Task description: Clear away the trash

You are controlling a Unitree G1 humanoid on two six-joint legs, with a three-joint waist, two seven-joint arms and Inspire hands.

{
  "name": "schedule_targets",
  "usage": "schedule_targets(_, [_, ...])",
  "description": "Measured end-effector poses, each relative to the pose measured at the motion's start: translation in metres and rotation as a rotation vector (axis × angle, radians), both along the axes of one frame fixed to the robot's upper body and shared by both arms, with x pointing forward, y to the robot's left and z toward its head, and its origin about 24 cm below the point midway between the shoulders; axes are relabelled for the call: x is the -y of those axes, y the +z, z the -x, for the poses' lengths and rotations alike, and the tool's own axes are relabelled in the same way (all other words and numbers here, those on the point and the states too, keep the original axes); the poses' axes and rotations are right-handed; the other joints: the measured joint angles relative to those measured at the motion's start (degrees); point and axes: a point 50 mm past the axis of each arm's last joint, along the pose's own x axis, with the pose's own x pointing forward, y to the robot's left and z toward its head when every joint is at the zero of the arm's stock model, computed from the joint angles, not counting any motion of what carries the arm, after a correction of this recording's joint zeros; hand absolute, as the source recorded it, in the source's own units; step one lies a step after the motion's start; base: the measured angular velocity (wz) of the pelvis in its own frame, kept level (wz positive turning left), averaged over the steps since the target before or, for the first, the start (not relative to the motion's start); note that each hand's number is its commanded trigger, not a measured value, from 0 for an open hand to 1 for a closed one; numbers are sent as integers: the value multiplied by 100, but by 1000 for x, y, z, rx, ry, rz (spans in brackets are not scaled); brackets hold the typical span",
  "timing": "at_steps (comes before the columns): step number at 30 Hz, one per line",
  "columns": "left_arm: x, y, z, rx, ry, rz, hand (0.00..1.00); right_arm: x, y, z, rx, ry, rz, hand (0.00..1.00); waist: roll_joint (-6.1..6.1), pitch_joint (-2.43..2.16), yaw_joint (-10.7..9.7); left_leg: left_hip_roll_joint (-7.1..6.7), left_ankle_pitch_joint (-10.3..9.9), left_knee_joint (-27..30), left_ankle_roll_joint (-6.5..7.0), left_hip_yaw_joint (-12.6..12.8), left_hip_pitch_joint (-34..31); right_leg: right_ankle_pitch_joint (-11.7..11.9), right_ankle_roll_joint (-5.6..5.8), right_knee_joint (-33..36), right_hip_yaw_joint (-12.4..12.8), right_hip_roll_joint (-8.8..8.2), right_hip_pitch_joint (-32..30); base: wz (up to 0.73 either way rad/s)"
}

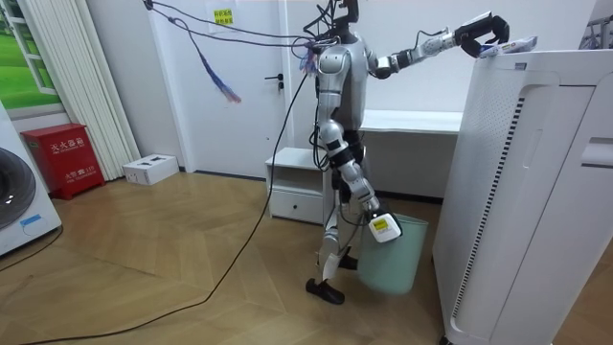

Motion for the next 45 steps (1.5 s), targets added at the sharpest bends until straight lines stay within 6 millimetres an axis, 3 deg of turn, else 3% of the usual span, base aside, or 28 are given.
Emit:
schedule_targets(10, [17,14,16,86,-55,-12,100,-3,5,-12,55,-16,4,100,-24,17,88,-26,-3,0,5,-28,-138,2,-1,10,-132,-30,-96,6])
schedule_targets(16, [20,9,38,137,-91,47,100,-16,22,-40,185,55,-14,100,-32,4,99,-46,0,-48,11,-31,-210,4,5,37,-175,-57,-184,0])
schedule_targets(20, [26,-4,57,120,-143,141,100,-22,27,-49,243,25,-61,100,-88,-35,62,-74,5,-79,18,-54,-178,6,8,18,-292,-75,-138,10])
schedule_targets(29, [40,-23,76,61,-264,214,100,-29,30,-56,277,19,-91,100,-178,-19,174,-80,49,-156,74,-28,-108,12,32,12,-349,-144,-79,3])
schedule_targets(31, [46,-29,79,16,-311,202,100,-28,31,-56,276,20,-89,100,-180,-17,176,-84,64,-155,97,-31,-122,10,58,12,-353,-166,-86,2])
schedule_targets(36, [76,-69,88,-265,-479,114,100,-36,30,-58,279,49,-104,100,-164,-25,157,-80,92,-18,145,-24,-427,37,98,92,-352,-166,-316,1])
schedule_targets(45, [84,-76,92,-351,-551,61,100,-35,31,-61,285,67,-86,100,-191,-5,170,-91,116,38,192,-23,-600,53,124,206,-290,-177,-516,0])
